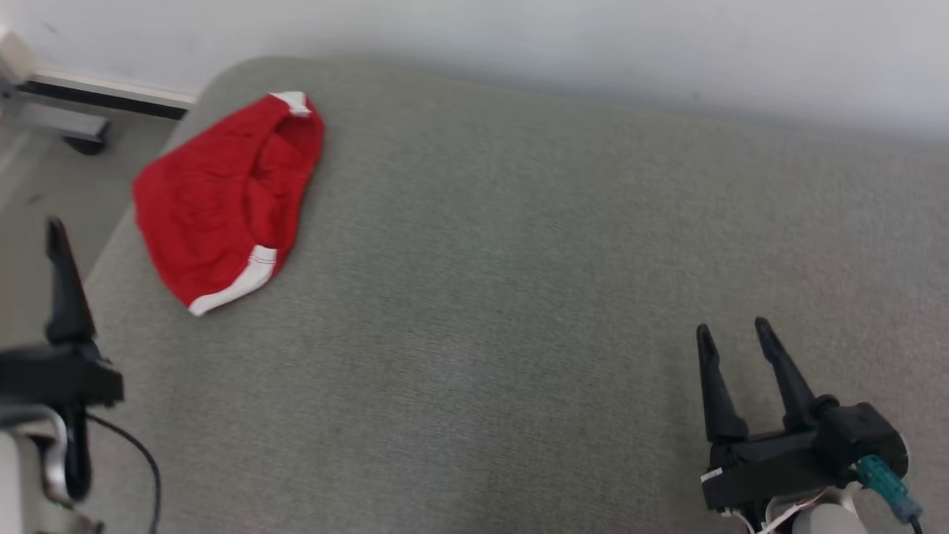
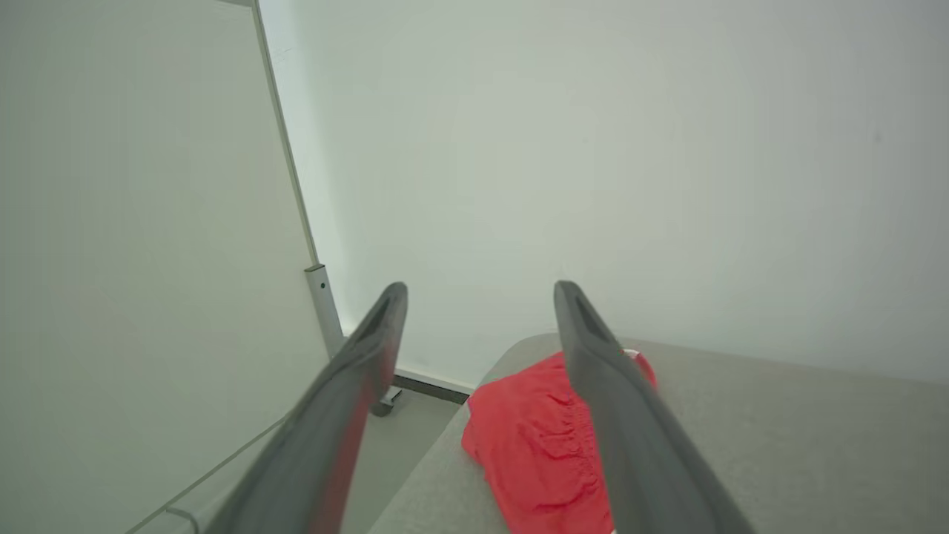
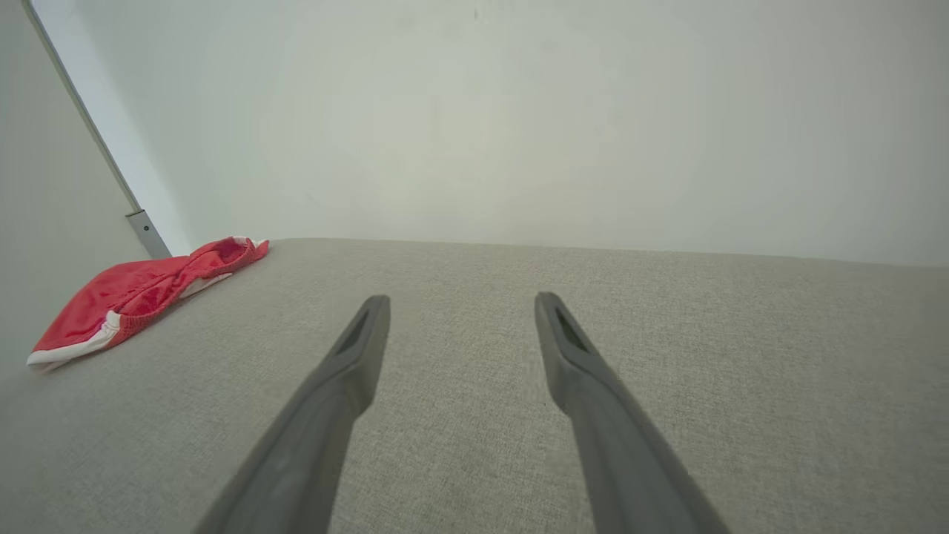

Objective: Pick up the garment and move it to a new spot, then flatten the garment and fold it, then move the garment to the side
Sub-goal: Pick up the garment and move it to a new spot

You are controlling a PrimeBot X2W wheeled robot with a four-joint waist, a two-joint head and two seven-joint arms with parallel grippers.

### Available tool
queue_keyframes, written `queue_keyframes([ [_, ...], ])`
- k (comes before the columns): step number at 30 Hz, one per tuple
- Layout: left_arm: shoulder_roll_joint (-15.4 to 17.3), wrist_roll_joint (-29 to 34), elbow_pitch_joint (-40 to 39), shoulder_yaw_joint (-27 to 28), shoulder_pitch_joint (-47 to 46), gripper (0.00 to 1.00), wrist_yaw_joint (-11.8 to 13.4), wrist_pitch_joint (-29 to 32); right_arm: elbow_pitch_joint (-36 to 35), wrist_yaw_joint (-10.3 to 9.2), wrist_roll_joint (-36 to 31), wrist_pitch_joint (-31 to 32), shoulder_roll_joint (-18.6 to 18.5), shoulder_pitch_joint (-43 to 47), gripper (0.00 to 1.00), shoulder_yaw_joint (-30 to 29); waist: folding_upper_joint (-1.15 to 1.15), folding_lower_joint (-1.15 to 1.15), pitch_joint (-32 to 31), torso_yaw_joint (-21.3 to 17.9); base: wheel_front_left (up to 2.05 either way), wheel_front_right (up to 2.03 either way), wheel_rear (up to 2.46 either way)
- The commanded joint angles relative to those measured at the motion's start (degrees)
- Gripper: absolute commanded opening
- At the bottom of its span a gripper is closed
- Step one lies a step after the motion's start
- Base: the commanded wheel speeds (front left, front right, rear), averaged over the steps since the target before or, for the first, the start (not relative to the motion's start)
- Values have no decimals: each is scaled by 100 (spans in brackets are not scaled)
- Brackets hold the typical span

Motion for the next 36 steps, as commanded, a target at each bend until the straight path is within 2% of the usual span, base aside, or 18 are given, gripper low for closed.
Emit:
queue_keyframes([
  [1,165,-93,143,27,-331,100,-26,-15,-67,-15,-76,-6,3,-98,100,-47,-2,-1,798,-800,0,0,0],
  [11,894,-419,848,10,-1631,100,-31,269,-453,-15,-144,-5,127,-319,100,-279,-2,-1,1551,-1504,0,0,0],
  [19,1388,-689,1751,-226,-2222,100,-29,786,-704,-15,-226,-6,116,-407,100,-337,-2,-1,1851,-1795,0,0,0],
  [25,1617,-1105,2535,-335,-2424,100,-30,1372,-831,-15,-264,-5,73,-401,100,-370,-2,-1,1863,-1922,0,0,0],
  [31,1791,-1488,2982,-650,-2453,100,-31,1861,-905,-15,-280,-5,29,-346,100,-423,-2,-1,1887,-1982,0,0,0],
  [36,1759,-1743,3394,-909,-2506,100,-31,2385,-911,-15,-310,1,17,-328,100,-438,-2,-1,1867,-1987,0,0,0],
])
